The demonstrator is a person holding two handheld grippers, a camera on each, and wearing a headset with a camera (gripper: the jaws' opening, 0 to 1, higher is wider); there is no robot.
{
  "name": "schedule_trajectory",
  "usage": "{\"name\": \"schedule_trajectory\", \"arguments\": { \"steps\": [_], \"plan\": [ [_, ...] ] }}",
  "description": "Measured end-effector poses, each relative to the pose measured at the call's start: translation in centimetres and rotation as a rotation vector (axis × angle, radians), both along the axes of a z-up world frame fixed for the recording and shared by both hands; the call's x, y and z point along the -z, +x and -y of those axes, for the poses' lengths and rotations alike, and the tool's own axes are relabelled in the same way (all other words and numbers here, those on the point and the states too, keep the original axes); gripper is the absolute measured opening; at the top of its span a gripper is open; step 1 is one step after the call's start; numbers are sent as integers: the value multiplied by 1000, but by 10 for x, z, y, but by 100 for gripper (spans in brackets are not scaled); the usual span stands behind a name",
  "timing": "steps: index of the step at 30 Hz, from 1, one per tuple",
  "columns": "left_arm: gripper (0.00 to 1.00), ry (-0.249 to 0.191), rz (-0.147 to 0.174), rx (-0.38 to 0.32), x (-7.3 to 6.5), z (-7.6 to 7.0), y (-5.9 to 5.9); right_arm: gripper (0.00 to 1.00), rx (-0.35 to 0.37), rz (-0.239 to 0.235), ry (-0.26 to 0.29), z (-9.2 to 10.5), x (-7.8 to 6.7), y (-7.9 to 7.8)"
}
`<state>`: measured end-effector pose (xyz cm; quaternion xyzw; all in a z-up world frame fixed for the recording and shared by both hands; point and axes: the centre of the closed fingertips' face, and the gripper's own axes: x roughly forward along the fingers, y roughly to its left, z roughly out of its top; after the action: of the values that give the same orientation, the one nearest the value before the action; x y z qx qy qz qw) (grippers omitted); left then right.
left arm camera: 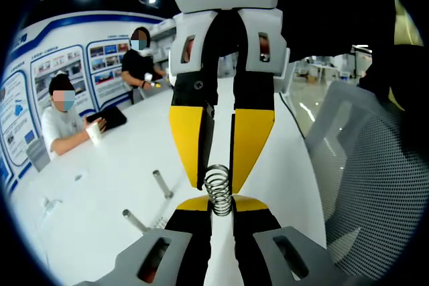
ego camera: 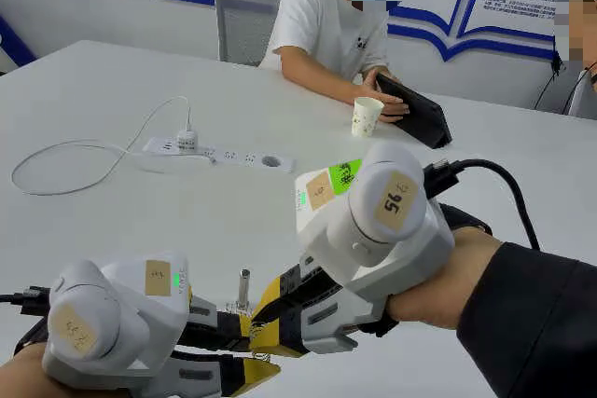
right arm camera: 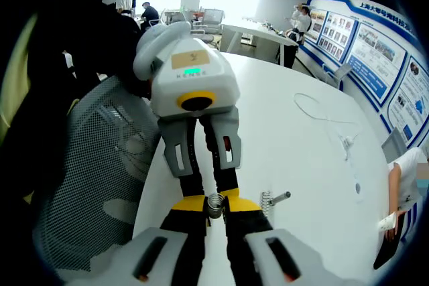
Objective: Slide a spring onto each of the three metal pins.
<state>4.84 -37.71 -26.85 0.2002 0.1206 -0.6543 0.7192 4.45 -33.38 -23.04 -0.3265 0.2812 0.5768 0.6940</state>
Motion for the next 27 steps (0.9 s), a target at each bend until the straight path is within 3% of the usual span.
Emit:
{"name": "schedule_trajectory", "arguments": {
  "steps": [16,27],
  "plan": [
    [16,-10,-26,-30,-3,-5,4,11,30,11,2,9,-5,8],
    [24,-25,-39,-85,-8,-20,14,11,90,33,18,29,-14,22]
  ]
}}
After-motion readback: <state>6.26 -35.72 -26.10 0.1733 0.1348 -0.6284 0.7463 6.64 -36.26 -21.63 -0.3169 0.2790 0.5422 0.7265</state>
